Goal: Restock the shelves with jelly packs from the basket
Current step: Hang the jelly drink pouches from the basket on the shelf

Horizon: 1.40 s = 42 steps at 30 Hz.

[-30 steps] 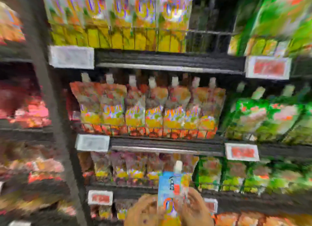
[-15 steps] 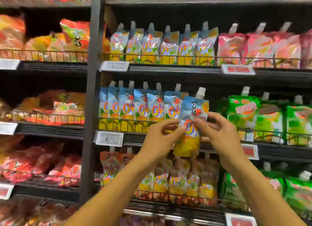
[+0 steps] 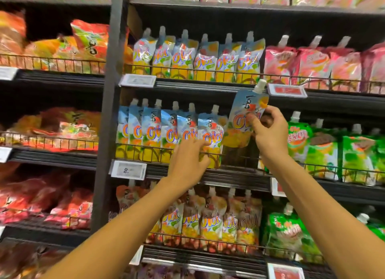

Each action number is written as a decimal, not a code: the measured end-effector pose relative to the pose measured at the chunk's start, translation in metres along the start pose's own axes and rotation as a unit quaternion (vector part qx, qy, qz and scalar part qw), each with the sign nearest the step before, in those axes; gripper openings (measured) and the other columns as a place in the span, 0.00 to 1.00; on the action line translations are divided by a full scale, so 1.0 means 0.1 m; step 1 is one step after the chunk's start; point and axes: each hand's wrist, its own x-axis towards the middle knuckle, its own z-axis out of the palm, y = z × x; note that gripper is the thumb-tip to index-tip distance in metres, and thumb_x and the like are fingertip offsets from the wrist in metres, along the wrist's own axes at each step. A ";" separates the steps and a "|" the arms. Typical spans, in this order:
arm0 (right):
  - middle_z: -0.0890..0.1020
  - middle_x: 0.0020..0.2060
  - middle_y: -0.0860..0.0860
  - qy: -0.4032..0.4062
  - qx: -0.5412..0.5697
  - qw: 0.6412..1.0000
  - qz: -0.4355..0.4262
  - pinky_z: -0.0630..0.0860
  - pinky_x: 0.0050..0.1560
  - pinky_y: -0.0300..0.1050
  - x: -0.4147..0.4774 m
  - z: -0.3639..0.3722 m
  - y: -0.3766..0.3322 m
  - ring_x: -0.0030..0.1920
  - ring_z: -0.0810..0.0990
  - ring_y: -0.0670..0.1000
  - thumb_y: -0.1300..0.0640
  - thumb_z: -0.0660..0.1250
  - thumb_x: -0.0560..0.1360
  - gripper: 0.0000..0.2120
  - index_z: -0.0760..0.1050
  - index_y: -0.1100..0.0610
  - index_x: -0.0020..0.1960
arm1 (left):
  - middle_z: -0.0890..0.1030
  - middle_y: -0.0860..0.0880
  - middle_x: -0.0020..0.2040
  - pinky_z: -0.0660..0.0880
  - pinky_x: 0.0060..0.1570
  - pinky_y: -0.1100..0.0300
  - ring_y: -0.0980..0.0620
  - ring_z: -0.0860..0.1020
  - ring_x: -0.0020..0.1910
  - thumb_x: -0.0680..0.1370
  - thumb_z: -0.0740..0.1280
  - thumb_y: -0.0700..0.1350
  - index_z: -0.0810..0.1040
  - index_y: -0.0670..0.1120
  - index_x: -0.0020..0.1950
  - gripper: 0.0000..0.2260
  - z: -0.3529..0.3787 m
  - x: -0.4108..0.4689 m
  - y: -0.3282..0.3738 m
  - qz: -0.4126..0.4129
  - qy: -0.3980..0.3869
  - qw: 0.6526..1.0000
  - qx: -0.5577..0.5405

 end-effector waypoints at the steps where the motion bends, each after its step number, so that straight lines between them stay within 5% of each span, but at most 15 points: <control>1: 0.84 0.50 0.51 0.007 -0.020 1.000 -0.020 0.80 0.47 0.42 0.00 0.01 0.01 0.51 0.83 0.49 0.59 0.71 0.76 0.11 0.75 0.54 0.57 | 0.77 0.52 0.62 0.66 0.66 0.54 0.52 0.71 0.64 0.78 0.65 0.46 0.75 0.52 0.67 0.17 0.02 -0.02 -0.03 0.000 -0.004 1.000 0.012; 8: 0.80 0.48 0.45 -0.042 -0.136 0.990 -0.021 0.80 0.51 0.47 -0.05 0.04 0.21 0.50 0.80 0.46 0.57 0.70 0.77 0.13 0.74 0.54 0.60 | 0.77 0.53 0.58 0.66 0.60 0.63 0.55 0.70 0.60 0.77 0.65 0.45 0.77 0.50 0.63 0.15 0.10 -0.09 -0.15 0.037 0.030 0.998 0.038; 23: 0.83 0.48 0.62 -0.095 -0.269 0.957 0.048 0.77 0.53 0.63 -0.13 0.10 0.37 0.50 0.82 0.62 0.52 0.58 0.83 0.16 0.77 0.64 0.54 | 0.75 0.51 0.63 0.67 0.65 0.58 0.52 0.68 0.67 0.76 0.65 0.41 0.74 0.46 0.67 0.19 0.19 -0.19 -0.20 0.067 0.045 0.996 0.043; 27: 0.83 0.54 0.58 -0.102 -0.272 0.956 0.047 0.78 0.55 0.57 -0.22 0.04 0.35 0.53 0.82 0.57 0.55 0.58 0.83 0.14 0.75 0.61 0.61 | 0.74 0.49 0.64 0.66 0.64 0.60 0.51 0.66 0.67 0.76 0.65 0.40 0.74 0.45 0.68 0.19 0.20 -0.21 -0.21 0.070 0.044 0.996 0.037; 31: 0.76 0.66 0.53 -0.081 -0.227 0.970 0.035 0.72 0.60 0.37 -0.41 -0.07 0.30 0.64 0.75 0.47 0.57 0.59 0.82 0.19 0.66 0.60 0.72 | 0.73 0.49 0.64 0.56 0.62 0.76 0.53 0.66 0.67 0.77 0.64 0.40 0.74 0.45 0.68 0.18 0.21 -0.29 -0.18 0.057 0.049 0.997 -0.003; 34: 0.76 0.64 0.50 -0.075 -0.186 0.980 -0.010 0.67 0.56 0.22 -0.75 -0.19 0.26 0.61 0.73 0.40 0.60 0.59 0.82 0.18 0.67 0.59 0.70 | 0.75 0.50 0.63 0.60 0.59 0.75 0.53 0.69 0.66 0.77 0.65 0.39 0.75 0.45 0.66 0.17 0.25 -0.49 -0.14 0.046 0.070 0.996 -0.042; 42: 0.83 0.50 0.47 -0.118 -0.153 0.979 0.058 0.76 0.50 0.34 -2.03 -0.69 0.78 0.52 0.80 0.40 0.60 0.61 0.81 0.10 0.74 0.56 0.60 | 0.79 0.49 0.55 0.67 0.59 0.64 0.52 0.74 0.57 0.75 0.65 0.34 0.78 0.42 0.58 0.13 0.61 -1.50 -0.14 -0.007 0.081 0.987 -0.136</control>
